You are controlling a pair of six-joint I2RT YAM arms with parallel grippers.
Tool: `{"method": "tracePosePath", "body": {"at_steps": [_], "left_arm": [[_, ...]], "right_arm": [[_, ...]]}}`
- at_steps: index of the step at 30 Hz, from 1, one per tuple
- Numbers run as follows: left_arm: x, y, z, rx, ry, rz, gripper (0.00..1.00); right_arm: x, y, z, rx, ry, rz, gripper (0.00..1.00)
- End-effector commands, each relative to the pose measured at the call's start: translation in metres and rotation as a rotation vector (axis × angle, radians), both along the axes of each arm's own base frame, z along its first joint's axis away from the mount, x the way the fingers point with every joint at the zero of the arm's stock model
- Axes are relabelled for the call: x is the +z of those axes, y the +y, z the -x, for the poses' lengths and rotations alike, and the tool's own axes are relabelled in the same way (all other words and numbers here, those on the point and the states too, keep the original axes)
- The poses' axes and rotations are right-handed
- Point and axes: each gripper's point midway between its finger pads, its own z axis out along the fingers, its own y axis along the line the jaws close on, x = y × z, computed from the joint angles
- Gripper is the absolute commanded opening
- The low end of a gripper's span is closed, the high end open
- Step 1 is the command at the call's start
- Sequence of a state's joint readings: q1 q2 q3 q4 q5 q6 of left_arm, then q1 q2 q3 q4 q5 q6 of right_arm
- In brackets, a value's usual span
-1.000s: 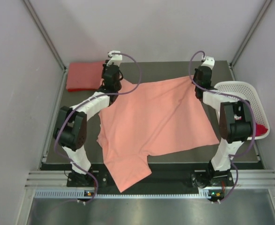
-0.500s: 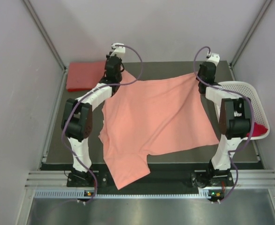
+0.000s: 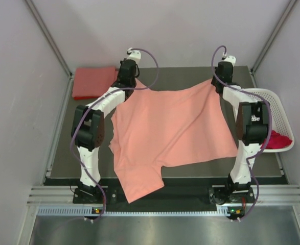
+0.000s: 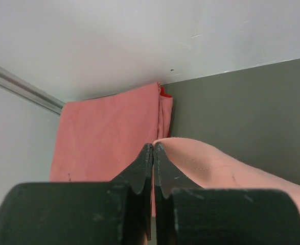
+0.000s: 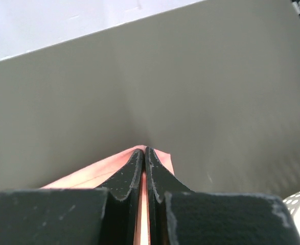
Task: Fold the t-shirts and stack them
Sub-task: Flatten the tshirt out
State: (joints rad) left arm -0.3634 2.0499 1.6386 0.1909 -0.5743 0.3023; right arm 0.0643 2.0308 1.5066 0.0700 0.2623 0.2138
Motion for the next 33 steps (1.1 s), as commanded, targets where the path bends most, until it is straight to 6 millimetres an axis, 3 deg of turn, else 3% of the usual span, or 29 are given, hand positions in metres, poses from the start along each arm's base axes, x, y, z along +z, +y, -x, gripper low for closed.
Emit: {"method": "tracePosePath", "body": {"at_steps": [1,5,11,12,19,20,22,29,33], "left_arm": [[0.047,0.010,0.009,0.036,-0.052,0.033,0.00],[0.056,0.013,0.018,0.029,-0.045,0.068,0.00],[0.059,-0.013,0.026,-0.105,-0.010,0.160,0.00],[0.052,-0.013,0.030,-0.106,0.020,0.169,0.00],[0.024,-0.026,0.059,-0.113,0.154,0.350,0.00],[0.025,-0.027,0.064,-0.109,0.158,0.384,0.00],[0.019,-0.030,0.075,-0.114,0.195,0.419,0.00],[0.002,-0.036,0.103,-0.142,0.289,0.481,0.00],[-0.009,-0.047,0.120,-0.187,0.342,0.540,0.00]], "right_arm": [[0.028,0.002,-0.009,0.015,-0.028,-0.025,0.00],[0.028,0.006,-0.002,0.048,0.017,-0.022,0.00],[0.013,0.021,0.017,0.103,0.110,-0.074,0.00],[0.015,0.023,0.021,0.104,0.113,-0.081,0.00],[-0.003,0.071,0.072,0.200,0.256,-0.171,0.00],[-0.015,0.079,0.088,0.219,0.324,-0.187,0.00],[-0.017,0.095,0.105,0.256,0.364,-0.195,0.00],[-0.046,0.111,0.160,0.328,0.543,-0.181,0.00],[-0.068,0.115,0.185,0.369,0.651,-0.159,0.06]]}}
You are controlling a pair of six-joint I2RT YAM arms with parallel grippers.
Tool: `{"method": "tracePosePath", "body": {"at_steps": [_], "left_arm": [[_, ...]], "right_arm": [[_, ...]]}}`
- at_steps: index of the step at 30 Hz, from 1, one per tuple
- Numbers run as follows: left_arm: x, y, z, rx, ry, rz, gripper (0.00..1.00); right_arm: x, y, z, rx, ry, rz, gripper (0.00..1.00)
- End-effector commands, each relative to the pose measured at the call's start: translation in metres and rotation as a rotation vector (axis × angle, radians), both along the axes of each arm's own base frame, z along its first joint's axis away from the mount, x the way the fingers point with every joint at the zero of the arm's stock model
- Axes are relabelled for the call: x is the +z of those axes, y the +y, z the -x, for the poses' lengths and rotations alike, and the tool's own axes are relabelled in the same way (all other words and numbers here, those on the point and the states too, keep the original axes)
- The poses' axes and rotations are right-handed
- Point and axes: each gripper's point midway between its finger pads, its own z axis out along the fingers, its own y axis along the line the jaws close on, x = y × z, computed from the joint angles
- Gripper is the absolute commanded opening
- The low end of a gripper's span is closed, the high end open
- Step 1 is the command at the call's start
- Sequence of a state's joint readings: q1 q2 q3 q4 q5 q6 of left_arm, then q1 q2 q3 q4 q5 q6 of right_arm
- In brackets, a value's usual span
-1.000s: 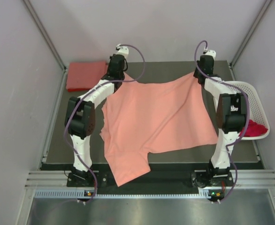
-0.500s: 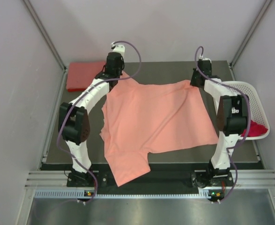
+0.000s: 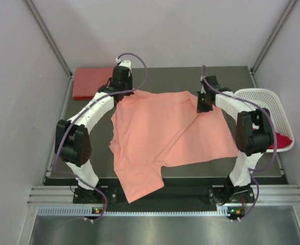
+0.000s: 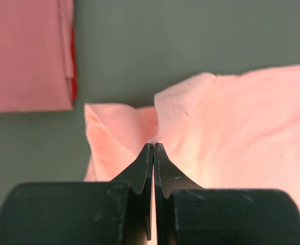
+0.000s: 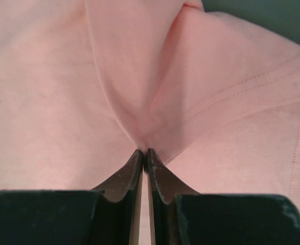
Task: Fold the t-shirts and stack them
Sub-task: Flatten the tshirt out
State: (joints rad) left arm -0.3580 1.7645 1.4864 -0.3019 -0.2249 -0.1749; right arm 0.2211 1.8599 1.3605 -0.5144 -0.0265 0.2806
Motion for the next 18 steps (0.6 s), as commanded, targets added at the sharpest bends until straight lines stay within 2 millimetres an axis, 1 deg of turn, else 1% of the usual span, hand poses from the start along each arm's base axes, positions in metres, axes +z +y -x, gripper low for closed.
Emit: {"method": "tracePosePath", "body": {"at_steps": [1,2,5,6,8,9,10,11,12,13,14,15,16,17,18], "left_arm": [[0.014,-0.016,0.021,-0.049,0.013,0.125,0.00],[0.013,-0.019,0.024,-0.057,0.017,0.133,0.00],[0.010,-0.027,0.033,-0.080,0.033,0.145,0.00],[0.008,-0.029,0.035,-0.086,0.042,0.144,0.00],[0.008,-0.031,0.039,-0.097,0.047,0.147,0.00],[0.009,-0.032,0.041,-0.102,0.049,0.148,0.00],[0.009,-0.032,0.044,-0.106,0.052,0.149,0.00],[0.008,-0.032,0.046,-0.110,0.055,0.150,0.00],[0.009,-0.033,0.048,-0.114,0.056,0.151,0.00],[0.009,-0.032,0.052,-0.114,0.057,0.152,0.00],[0.010,-0.032,0.054,-0.118,0.058,0.154,0.00],[0.010,-0.031,0.056,-0.115,0.057,0.154,0.00],[0.012,-0.030,0.059,-0.116,0.056,0.155,0.00],[0.011,-0.029,0.060,-0.113,0.057,0.155,0.00],[0.010,-0.028,0.062,-0.113,0.062,0.153,0.00]], "right_arm": [[-0.004,0.005,0.028,0.062,0.074,0.007,0.09],[-0.007,0.006,0.032,0.066,0.085,0.009,0.11],[-0.012,0.005,0.037,0.060,0.124,0.012,0.22],[-0.014,0.005,0.037,0.045,0.136,0.010,0.35],[-0.005,0.006,0.034,0.004,0.124,-0.001,0.48],[0.001,0.008,0.032,-0.056,0.121,-0.031,0.58],[0.004,0.008,0.033,-0.099,0.119,-0.041,0.59],[0.020,0.009,0.029,-0.146,0.078,-0.071,0.60],[0.028,0.016,0.028,-0.243,0.064,-0.132,0.68],[0.025,0.013,0.032,-0.323,0.060,-0.141,0.71],[0.037,0.014,0.032,-0.389,0.025,-0.194,0.71],[0.046,0.019,0.021,-0.531,-0.015,-0.303,0.73],[0.033,0.013,0.027,-0.618,-0.015,-0.317,0.73],[0.044,0.013,0.022,-0.680,-0.066,-0.383,0.73],[0.060,0.019,0.004,-0.781,-0.141,-0.531,0.72]]}}
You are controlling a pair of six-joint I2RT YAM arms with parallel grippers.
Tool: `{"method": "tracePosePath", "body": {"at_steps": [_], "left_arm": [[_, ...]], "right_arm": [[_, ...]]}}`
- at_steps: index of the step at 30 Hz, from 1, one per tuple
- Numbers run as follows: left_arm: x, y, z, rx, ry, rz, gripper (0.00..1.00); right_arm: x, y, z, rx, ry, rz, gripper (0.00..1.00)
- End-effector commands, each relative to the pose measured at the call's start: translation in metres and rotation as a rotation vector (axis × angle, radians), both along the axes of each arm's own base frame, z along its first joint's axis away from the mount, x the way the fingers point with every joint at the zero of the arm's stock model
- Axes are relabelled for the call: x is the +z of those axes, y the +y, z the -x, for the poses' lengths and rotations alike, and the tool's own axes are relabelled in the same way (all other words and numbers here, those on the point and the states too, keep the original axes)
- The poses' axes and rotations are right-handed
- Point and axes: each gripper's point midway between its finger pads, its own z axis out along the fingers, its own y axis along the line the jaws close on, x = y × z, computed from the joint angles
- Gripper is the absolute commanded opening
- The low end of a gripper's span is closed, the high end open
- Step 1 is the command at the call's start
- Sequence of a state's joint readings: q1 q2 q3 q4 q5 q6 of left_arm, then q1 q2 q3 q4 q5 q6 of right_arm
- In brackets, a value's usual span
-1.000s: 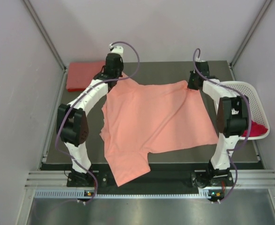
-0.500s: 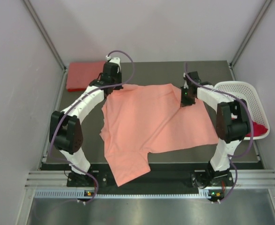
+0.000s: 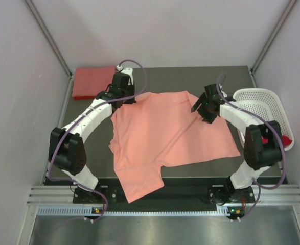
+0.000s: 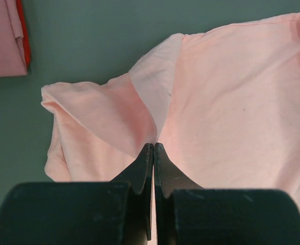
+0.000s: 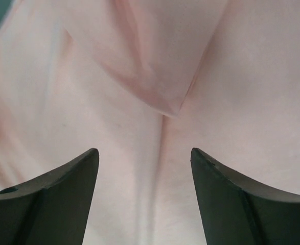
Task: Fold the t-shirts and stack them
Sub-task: Flatten the tshirt out
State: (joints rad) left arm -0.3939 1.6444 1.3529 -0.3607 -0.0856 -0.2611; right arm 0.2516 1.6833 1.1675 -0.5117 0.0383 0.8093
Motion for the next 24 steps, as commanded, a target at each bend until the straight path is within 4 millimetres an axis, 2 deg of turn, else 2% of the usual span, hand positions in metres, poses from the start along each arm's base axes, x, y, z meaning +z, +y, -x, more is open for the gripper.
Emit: {"method": "tracePosePath", "body": {"at_steps": [1,3,5,6,9,16,24], "left_arm": [[0.026,0.000,0.009,-0.008,-0.052,0.040,0.00],[0.026,0.000,0.012,-0.012,-0.049,0.042,0.00],[0.029,0.000,0.013,-0.015,-0.052,0.044,0.00],[0.028,0.000,0.013,-0.017,-0.051,0.043,0.00],[0.029,-0.002,0.014,-0.027,-0.053,0.047,0.00],[0.027,-0.002,0.015,-0.040,-0.053,0.035,0.00],[0.028,-0.004,0.014,-0.048,-0.053,0.039,0.00]], "right_arm": [[0.039,0.004,-0.034,-0.440,-0.223,-0.276,0.72],[0.040,0.002,-0.035,-0.598,-0.226,-0.357,0.66],[0.029,-0.003,-0.031,-0.692,-0.223,-0.384,0.62],[0.026,-0.003,-0.032,-0.748,-0.222,-0.431,0.56],[0.005,-0.003,-0.027,-0.816,-0.192,-0.481,0.50],[-0.018,-0.009,-0.021,-0.872,-0.203,-0.502,0.49],[-0.022,-0.008,-0.034,-0.882,-0.229,-0.524,0.43]]}}
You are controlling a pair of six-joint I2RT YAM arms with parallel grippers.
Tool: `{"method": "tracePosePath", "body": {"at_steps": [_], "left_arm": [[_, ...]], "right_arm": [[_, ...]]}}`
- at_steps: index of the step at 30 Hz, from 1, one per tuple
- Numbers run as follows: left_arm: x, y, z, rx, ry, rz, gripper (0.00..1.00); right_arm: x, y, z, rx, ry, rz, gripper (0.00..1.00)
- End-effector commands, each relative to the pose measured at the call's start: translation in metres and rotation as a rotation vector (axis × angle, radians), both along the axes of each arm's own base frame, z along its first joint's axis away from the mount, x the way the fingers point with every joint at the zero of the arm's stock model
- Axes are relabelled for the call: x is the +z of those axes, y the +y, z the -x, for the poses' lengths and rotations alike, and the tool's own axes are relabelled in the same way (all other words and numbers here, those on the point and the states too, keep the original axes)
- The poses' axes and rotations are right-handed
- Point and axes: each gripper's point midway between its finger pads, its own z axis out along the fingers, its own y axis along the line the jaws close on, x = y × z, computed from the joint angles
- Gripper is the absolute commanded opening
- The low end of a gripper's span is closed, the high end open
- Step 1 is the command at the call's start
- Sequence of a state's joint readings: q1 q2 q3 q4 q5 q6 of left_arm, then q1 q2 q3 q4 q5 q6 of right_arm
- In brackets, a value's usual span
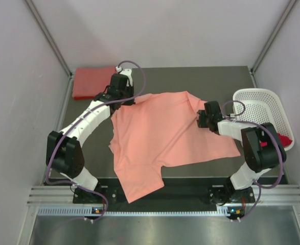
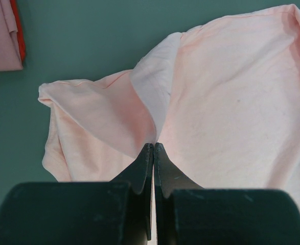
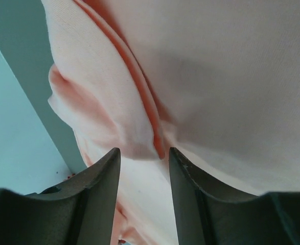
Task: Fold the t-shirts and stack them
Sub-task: Flatten the tshirt out
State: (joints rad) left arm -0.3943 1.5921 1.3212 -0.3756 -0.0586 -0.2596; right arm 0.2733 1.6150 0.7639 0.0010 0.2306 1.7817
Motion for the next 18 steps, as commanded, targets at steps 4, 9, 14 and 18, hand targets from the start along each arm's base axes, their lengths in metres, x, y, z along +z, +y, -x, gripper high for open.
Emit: {"method": "tracePosePath", "body": {"at_steps": [4,9,14,18], "left_arm": [[0.021,-0.005,0.001,-0.025,-0.052,0.019,0.00],[0.022,-0.003,0.000,-0.023,-0.058,0.008,0.00],[0.028,0.002,-0.003,0.000,-0.076,-0.010,0.00],[0.043,0.011,-0.005,0.045,-0.110,-0.025,0.00]], "right_arm": [[0.003,0.001,-0.021,-0.043,-0.047,0.003,0.37],[0.004,-0.002,-0.021,-0.039,-0.041,0.027,0.26],[0.010,-0.012,-0.017,0.015,-0.007,0.121,0.00],[0.036,-0.017,-0.025,0.115,0.011,0.241,0.00]]}}
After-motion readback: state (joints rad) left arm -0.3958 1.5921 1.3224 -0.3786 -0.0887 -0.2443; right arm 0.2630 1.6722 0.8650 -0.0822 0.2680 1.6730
